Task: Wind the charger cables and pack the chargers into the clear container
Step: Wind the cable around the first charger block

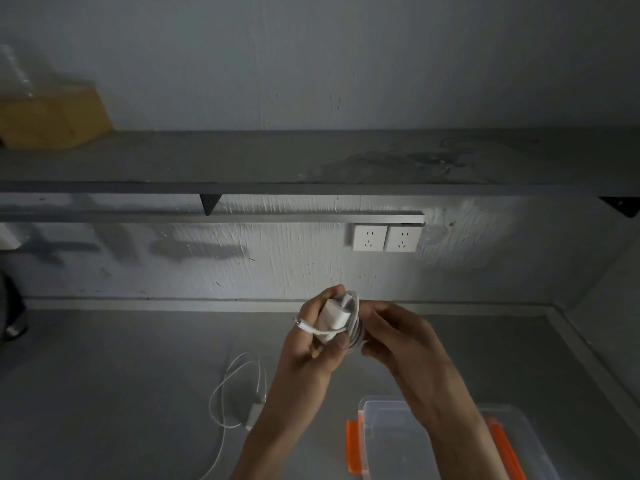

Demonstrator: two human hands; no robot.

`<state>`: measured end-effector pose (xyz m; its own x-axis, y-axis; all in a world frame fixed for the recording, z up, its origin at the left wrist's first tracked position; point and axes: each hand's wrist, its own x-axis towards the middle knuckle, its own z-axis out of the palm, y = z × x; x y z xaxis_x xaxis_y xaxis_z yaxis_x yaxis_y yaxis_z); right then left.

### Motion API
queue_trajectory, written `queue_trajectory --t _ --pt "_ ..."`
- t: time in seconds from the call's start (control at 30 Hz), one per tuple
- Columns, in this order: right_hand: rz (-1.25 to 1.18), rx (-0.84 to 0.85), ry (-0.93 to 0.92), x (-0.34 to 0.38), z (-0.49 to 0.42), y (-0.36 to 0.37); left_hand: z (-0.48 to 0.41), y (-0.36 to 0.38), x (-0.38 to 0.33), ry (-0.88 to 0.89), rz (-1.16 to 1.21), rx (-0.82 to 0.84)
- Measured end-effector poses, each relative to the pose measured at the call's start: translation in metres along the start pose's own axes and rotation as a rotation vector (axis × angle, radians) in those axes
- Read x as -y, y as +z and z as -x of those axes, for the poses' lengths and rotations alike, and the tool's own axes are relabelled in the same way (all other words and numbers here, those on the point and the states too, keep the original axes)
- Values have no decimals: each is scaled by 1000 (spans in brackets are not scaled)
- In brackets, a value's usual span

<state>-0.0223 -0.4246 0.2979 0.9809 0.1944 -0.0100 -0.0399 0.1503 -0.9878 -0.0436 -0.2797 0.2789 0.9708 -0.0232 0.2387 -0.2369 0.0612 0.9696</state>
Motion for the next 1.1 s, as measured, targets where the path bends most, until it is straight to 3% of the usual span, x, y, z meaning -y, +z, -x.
queue_trajectory --t 0.13,0.3,0.43,0.63,0.73,0.8,0.9,1.03,1.1 --pt "3 -107 -105 -1 5 7 -4 5 0 -17 9 3" --pt "13 -3 -94 13 8 -12 -5 15 -1 136 -195 -22" --pt "179 4 -181 16 13 -19 -6 21 -1 220 -247 -74" --pt "227 -112 -224 11 19 -22 -2 27 -1 154 -146 -86" --pt "521 -304 -289 11 26 -28 -5 30 1 147 -125 -89" --pt "597 -412 -379 12 34 -22 -9 32 2 231 -230 -163" --pt "511 -332 -388 13 39 -2 -10 36 1 256 -382 -231" --pt "650 -422 -551 10 33 4 -2 34 -2 117 3 -52" --pt "726 -385 -629 8 32 -3 2 29 -9 76 132 1"
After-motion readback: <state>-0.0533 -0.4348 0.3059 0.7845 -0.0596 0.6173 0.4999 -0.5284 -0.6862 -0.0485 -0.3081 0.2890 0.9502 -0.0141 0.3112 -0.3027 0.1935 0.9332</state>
